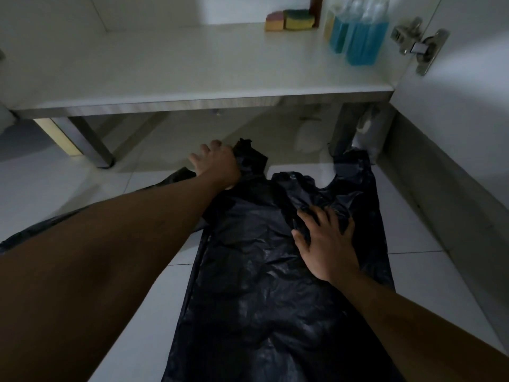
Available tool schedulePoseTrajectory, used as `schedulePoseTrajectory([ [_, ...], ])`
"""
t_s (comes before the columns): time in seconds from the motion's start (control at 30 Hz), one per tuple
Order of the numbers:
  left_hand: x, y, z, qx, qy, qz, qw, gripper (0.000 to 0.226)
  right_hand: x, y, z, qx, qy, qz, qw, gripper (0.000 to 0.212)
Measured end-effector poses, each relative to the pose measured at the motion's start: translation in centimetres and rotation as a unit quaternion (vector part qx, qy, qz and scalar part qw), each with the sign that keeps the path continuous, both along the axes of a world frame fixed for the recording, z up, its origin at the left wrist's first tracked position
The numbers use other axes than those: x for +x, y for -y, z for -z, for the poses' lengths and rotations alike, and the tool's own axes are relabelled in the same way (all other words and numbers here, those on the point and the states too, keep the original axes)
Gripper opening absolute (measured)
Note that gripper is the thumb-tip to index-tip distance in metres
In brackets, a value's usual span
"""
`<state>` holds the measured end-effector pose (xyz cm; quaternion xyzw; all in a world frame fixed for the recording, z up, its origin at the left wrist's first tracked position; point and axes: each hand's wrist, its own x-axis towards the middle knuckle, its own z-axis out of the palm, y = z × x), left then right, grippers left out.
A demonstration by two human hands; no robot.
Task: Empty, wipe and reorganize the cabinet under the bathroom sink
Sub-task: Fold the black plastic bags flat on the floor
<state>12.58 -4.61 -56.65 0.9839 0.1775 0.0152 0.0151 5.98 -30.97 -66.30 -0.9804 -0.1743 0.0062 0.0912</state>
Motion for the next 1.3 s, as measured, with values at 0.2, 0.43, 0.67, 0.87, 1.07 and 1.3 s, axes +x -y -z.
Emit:
schedulePoseTrajectory([
  [0.2, -7.4, 3.7, 0.1, 0.064, -0.088, 0.357, 0.928, 0.080, -0.2, 0.0, -0.1, -0.006, 0.002, -0.003, 1.000, 0.054],
  [0.43, -10.4, 5.0, 2.3, 0.070, -0.223, 0.308, 0.922, 0.151, -1.1, -0.4, -0.5, -0.010, 0.092, 0.030, 0.995, 0.051],
  [0.67, -11.5, 5.4, 2.8, 0.009, -0.246, 0.258, 0.934, 0.149, -1.0, -0.1, -2.5, -0.054, 0.030, -0.013, 0.998, 0.060],
  [0.87, -14.1, 6.2, 2.1, 0.055, -0.175, 0.258, 0.948, 0.141, -0.2, 0.6, -6.0, 0.047, -0.187, -0.007, 0.981, 0.049],
  [1.07, -18.3, 5.0, -0.5, 0.075, -0.111, 0.275, 0.952, 0.111, -3.4, 1.7, -8.7, 0.012, -0.028, -0.114, 0.993, 0.025],
  [1.3, -21.0, -2.6, -8.6, 0.096, -0.146, 0.191, 0.966, 0.085, -4.9, -6.4, -15.3, 0.021, -0.085, -0.145, 0.985, 0.040],
])
